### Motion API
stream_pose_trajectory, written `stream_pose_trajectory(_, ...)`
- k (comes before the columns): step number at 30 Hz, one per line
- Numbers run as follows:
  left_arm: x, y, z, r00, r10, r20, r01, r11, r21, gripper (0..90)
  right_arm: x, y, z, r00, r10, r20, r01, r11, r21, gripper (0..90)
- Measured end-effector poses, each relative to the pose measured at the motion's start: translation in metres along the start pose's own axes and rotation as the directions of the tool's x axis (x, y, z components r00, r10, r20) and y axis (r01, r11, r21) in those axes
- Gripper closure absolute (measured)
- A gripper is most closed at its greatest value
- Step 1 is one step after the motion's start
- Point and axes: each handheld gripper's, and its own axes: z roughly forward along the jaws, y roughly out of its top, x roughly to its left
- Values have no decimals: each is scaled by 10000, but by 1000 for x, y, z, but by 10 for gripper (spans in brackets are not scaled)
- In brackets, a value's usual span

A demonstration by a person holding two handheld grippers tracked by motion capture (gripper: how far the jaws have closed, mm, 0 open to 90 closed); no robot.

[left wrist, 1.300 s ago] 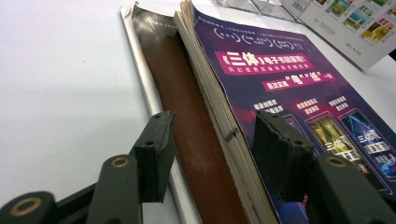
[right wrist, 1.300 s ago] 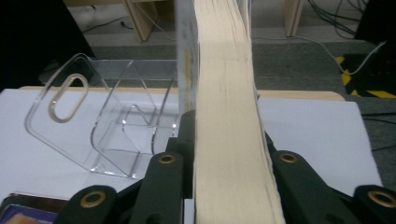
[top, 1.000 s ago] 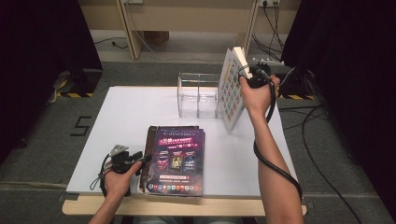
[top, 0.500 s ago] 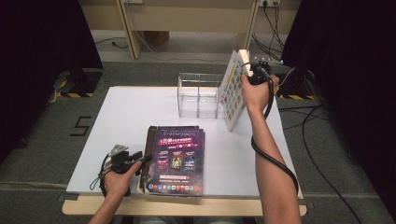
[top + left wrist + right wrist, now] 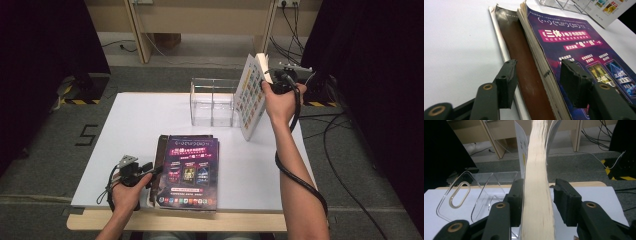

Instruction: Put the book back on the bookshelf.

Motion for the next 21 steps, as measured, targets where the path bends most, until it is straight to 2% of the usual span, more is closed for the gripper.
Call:
stream_pose_trajectory(7,-1,1,0,10000,44,-17,-44,10000,-48,460,5,-5,-11,9998,-38,-192,36,10000,-62,603)
stream_pose_trajectory(11,-2,1,1,10000,68,12,-68,10000,-34,460,7,-6,-14,9998,-114,-146,113,9999,-48,600)
stream_pose_trajectory(21,-4,3,6,9998,169,74,-169,9999,10,454,2,-14,-24,9999,-95,-123,93,9999,-135,589)
